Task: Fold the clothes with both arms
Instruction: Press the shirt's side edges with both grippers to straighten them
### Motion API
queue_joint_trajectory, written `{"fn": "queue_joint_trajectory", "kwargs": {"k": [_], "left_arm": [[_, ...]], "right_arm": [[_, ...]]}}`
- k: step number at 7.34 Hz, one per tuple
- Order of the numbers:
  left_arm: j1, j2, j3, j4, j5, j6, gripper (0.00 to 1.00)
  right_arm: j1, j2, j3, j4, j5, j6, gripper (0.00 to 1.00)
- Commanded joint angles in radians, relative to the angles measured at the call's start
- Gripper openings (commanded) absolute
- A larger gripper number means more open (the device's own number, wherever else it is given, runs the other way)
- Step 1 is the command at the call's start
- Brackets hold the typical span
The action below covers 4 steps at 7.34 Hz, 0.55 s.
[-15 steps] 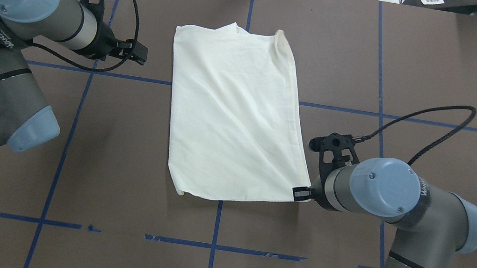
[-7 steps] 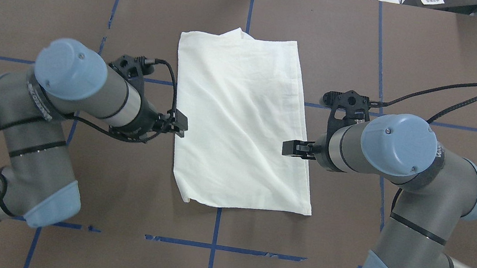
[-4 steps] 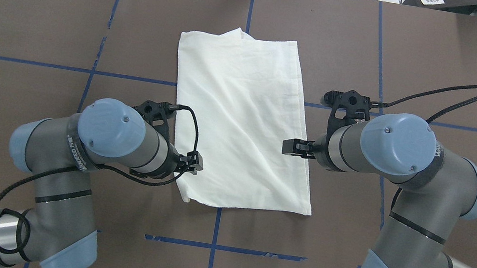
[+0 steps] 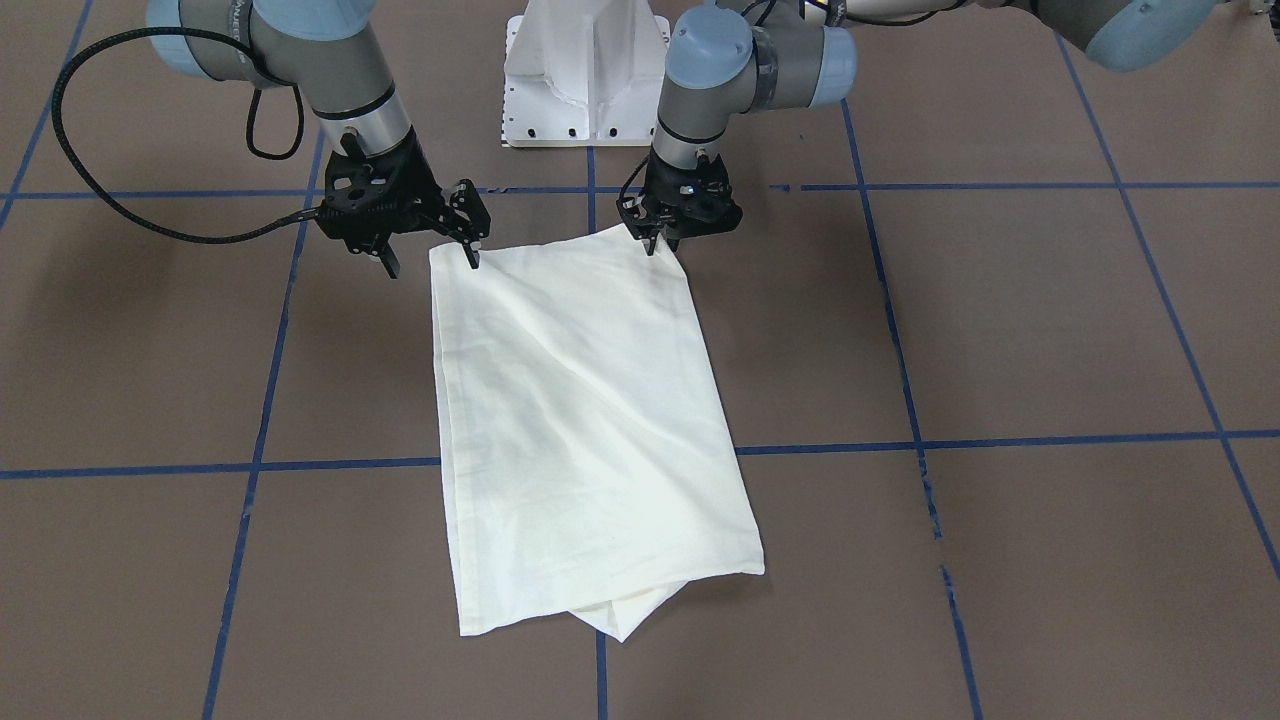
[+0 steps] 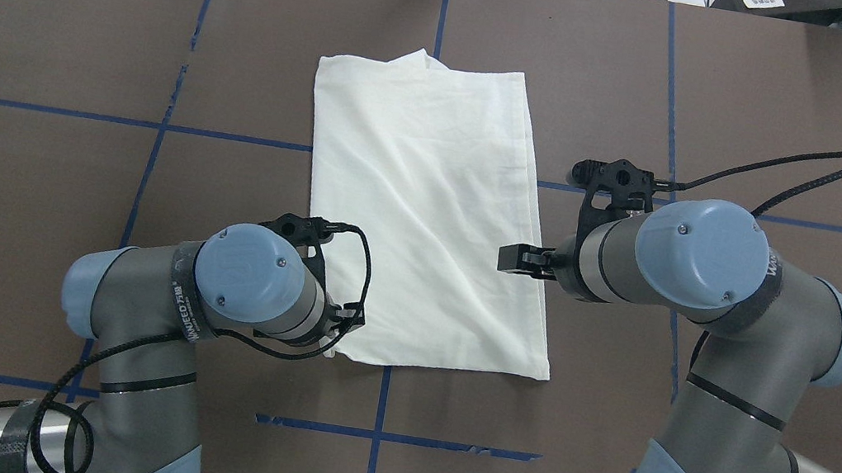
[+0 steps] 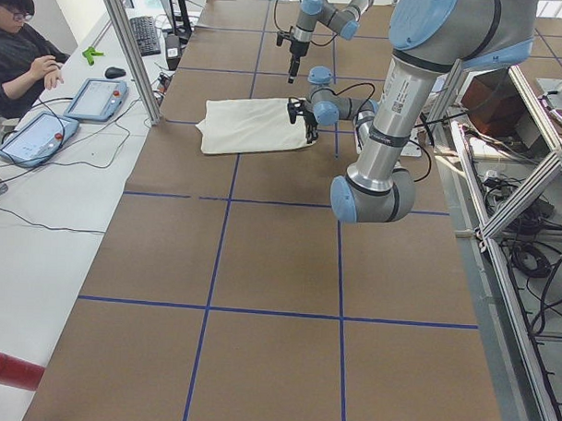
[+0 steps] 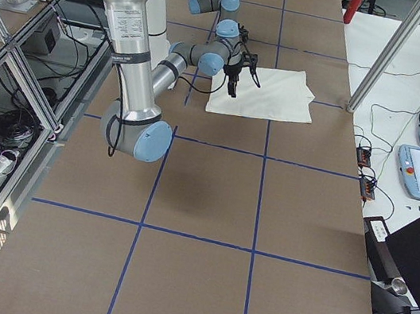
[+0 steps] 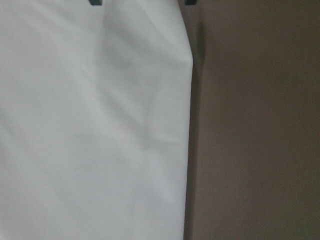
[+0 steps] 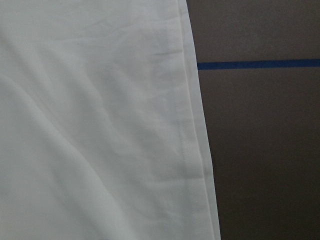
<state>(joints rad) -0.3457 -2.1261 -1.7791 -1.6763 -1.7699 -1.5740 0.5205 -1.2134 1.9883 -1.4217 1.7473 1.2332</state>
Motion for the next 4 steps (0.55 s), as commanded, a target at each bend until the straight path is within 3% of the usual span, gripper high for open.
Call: {"fn": "queue_joint_trajectory", "kwargs": {"k": [1, 4], "left_arm": [[0.001, 0.0, -0.028, 0.03, 0.0, 0.0, 0.29], [0.01, -0.003, -0.019, 0.023, 0.0, 0.002, 0.3]], "right_arm": [[0.0, 0.0, 0.001, 0.001, 0.0, 0.0, 1.0], [0.001, -0.002, -0.002, 0.001, 0.0, 0.0, 1.0]]}}
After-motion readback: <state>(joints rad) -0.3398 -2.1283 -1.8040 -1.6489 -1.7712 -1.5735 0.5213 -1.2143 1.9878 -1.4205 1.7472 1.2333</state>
